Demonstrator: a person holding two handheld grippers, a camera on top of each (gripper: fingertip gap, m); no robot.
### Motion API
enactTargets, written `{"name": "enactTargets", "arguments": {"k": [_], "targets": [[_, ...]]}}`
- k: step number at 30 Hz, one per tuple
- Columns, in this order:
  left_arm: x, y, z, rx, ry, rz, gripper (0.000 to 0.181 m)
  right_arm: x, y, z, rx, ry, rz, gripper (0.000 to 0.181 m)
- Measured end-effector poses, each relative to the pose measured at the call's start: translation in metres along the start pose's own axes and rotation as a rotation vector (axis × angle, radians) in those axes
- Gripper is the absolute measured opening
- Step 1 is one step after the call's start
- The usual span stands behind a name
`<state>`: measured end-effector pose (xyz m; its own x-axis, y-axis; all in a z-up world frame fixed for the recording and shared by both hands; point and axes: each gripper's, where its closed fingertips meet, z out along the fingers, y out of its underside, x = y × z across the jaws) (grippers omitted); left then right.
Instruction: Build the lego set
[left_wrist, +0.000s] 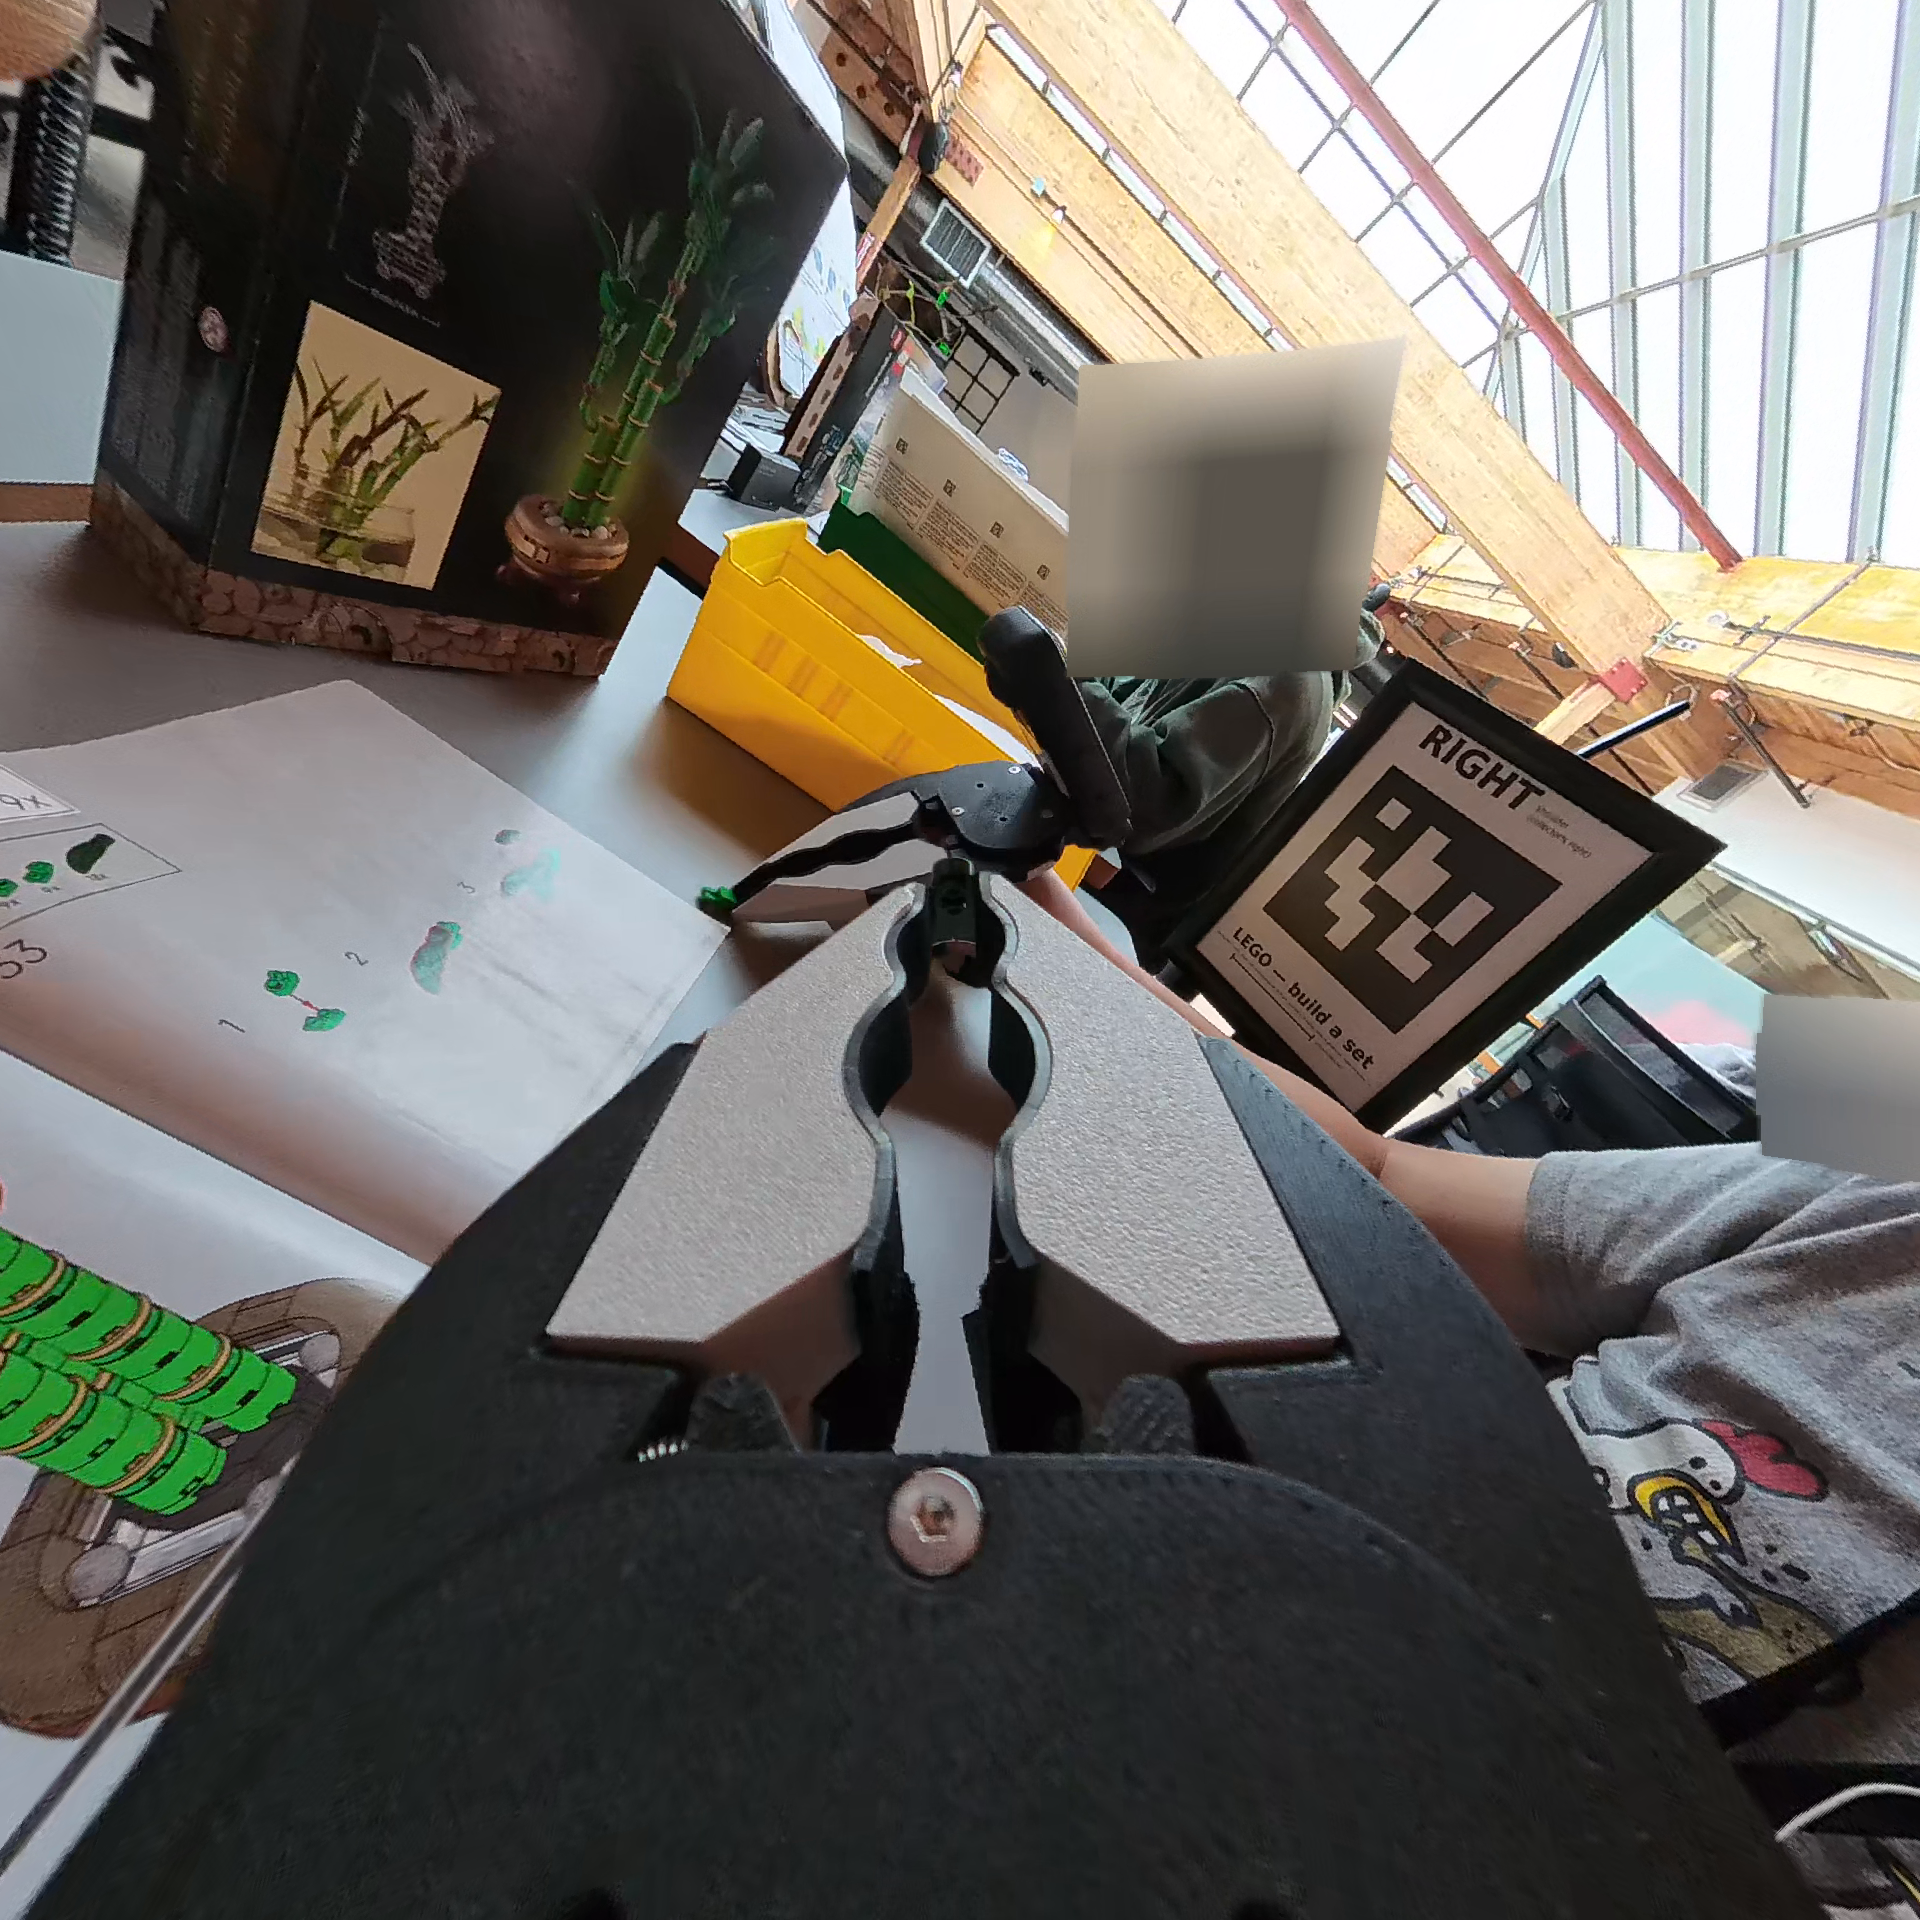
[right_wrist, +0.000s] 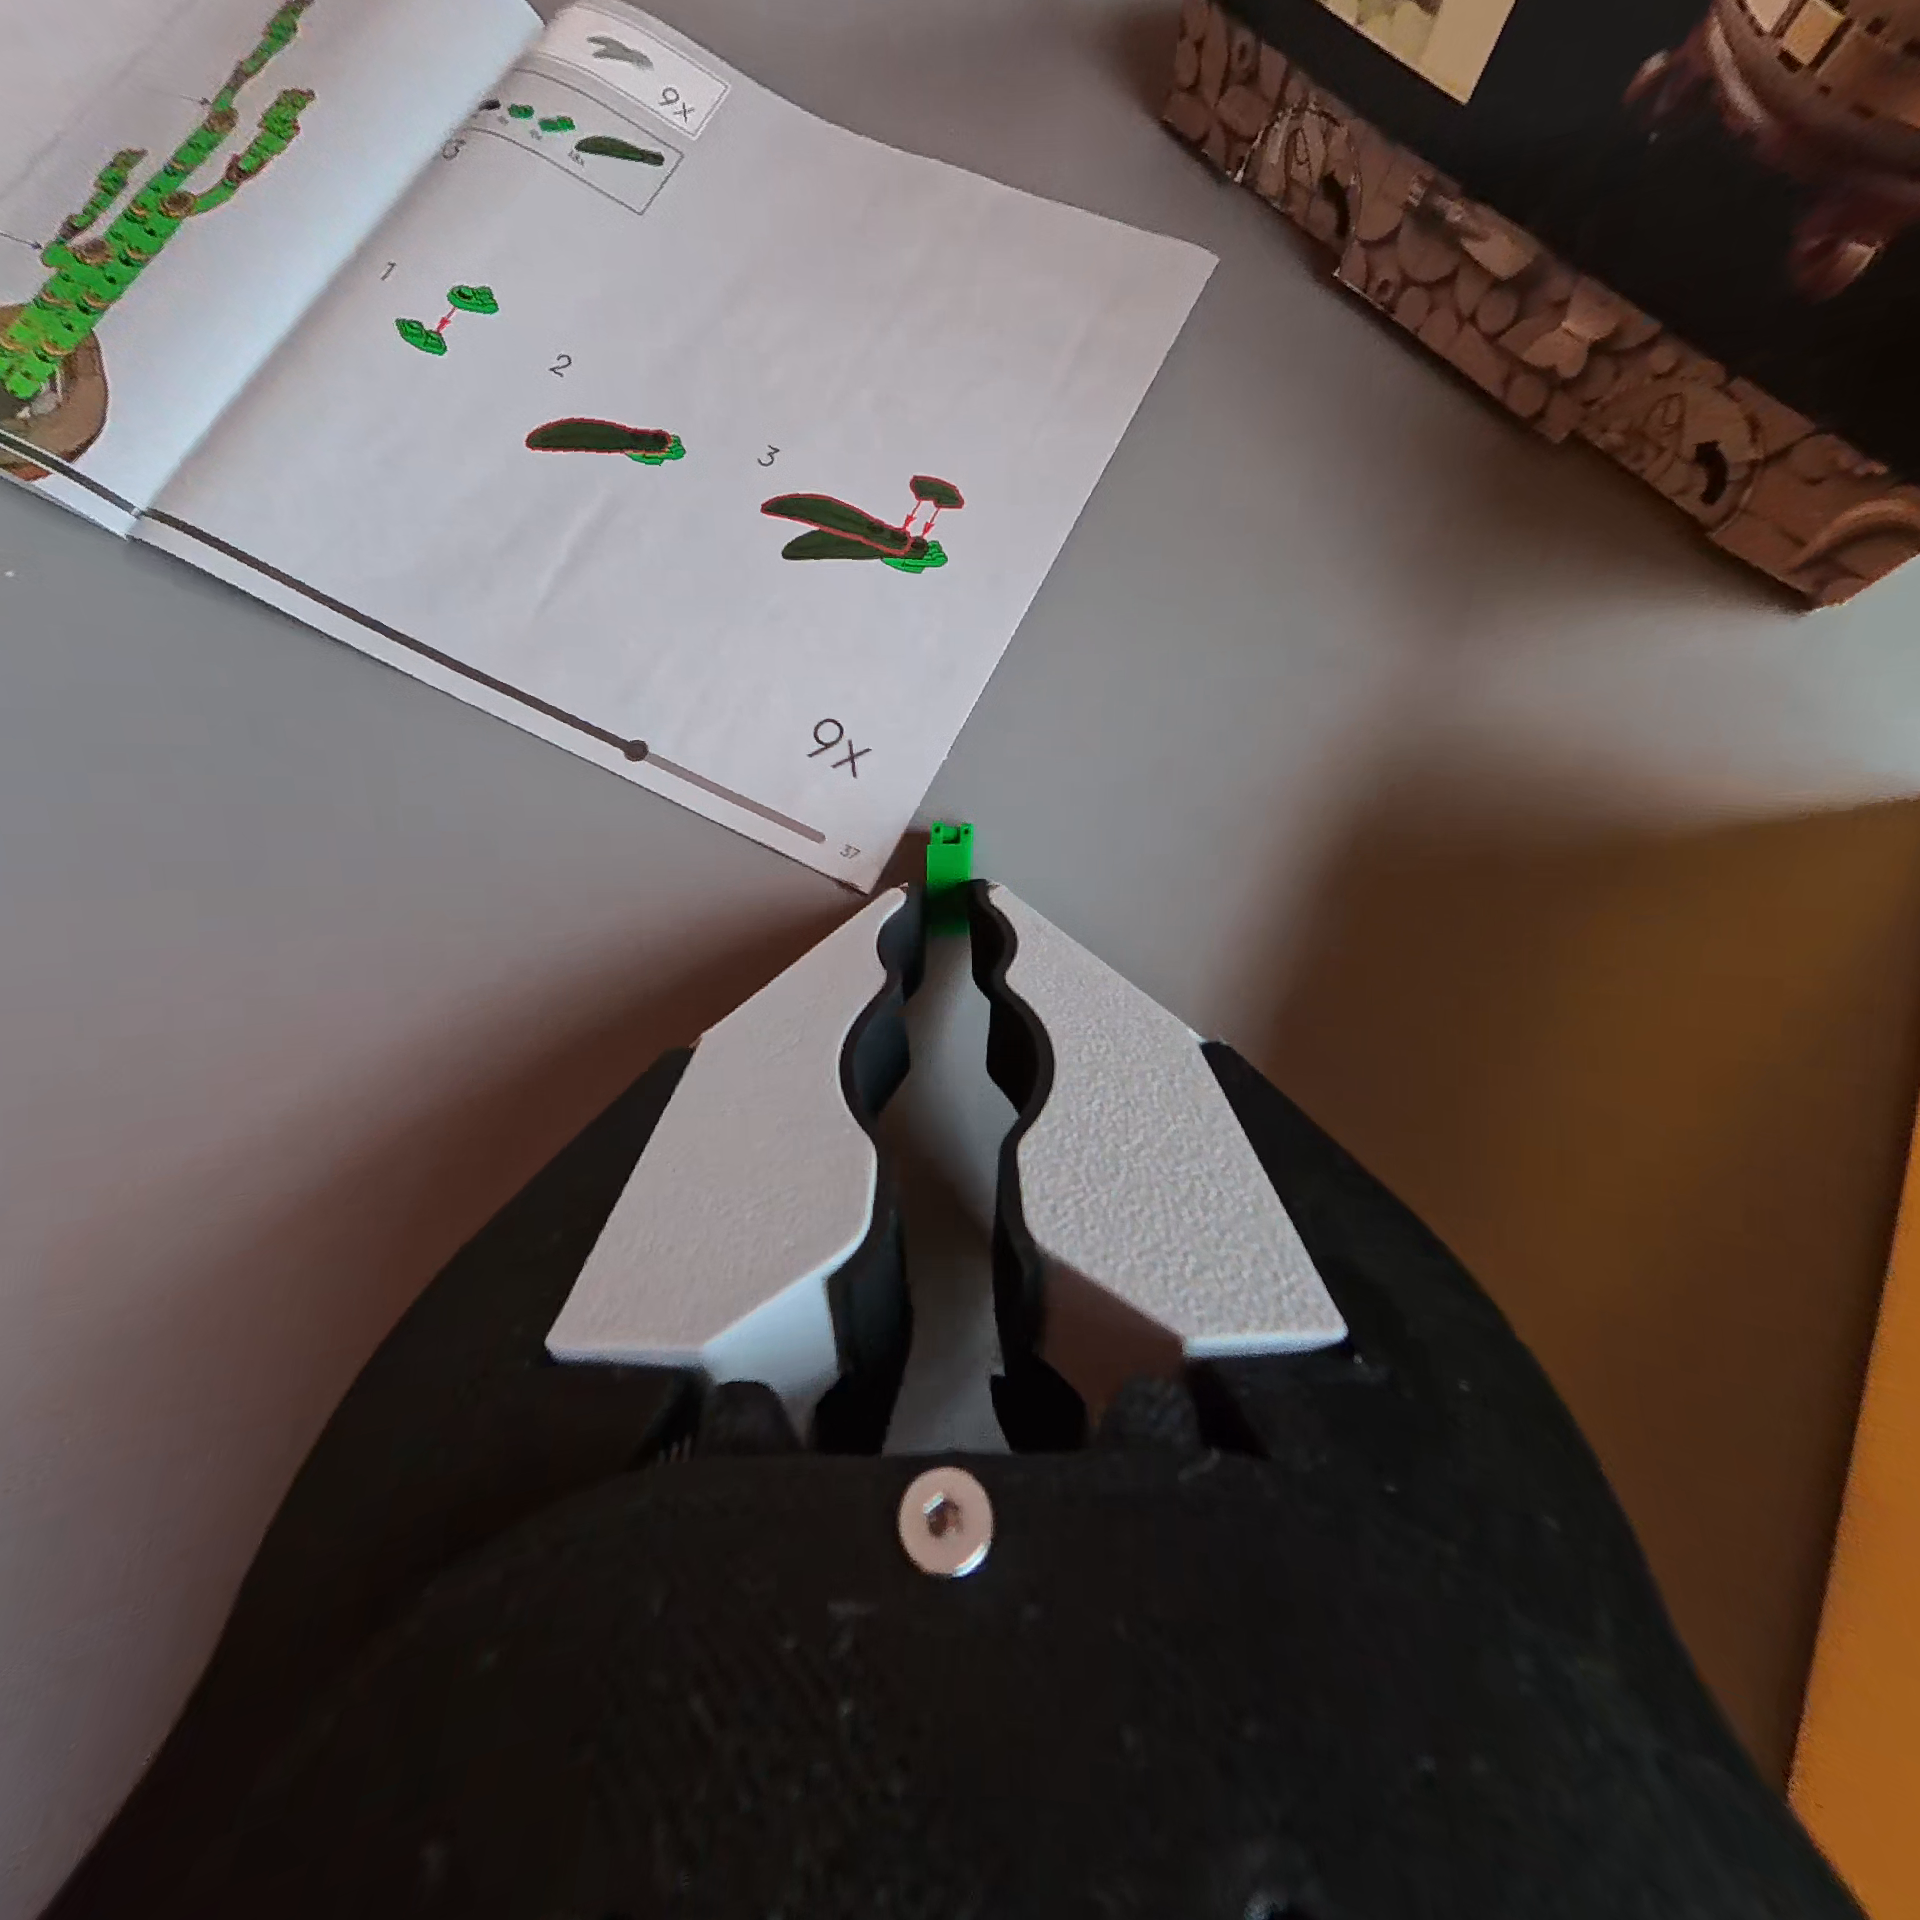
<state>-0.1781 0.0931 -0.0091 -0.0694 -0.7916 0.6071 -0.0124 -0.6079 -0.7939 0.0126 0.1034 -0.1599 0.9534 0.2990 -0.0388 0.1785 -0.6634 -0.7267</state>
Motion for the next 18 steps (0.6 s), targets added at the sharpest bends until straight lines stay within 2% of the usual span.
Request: {"name": "enactTargets", "arguments": {"k": [2, 4, 7, 10, 14, 18], "targets": [[-0.002, -0.004, -0.004, 0.012, -0.002, -0.003, 0.004, -0.004, -0.004, -0.005, 0.034, -0.054, 0.037, 0.006], [-0.003, -0.007, -0.008, 0.022, -0.005, -0.006, 0.005, -0.023, -0.014, -0.013, 0.095, -0.194, 0.090, 0.006], [-0.006, -0.012, -0.014, 0.032, -0.015, -0.001, 0.005, -0.074, -0.025, -0.029, 0.117, -0.548, 0.203, 0.006], [-0.009, -0.015, -0.019, 0.036, -0.029, 0.012, 0.005, -0.131, -0.014, -0.046, -0.033, -0.929, 0.304, 0.007], [-0.011, -0.017, -0.020, 0.043, -0.023, 0.000, 0.005, -0.168, 0.008, -0.049, -0.251, -1.096, 0.374, 0.006], [-0.010, -0.011, -0.016, 0.019, -0.018, 0.005, 0.005, -0.183, 0.019, -0.051, -0.360, -1.137, 0.415, 0.006]]}}
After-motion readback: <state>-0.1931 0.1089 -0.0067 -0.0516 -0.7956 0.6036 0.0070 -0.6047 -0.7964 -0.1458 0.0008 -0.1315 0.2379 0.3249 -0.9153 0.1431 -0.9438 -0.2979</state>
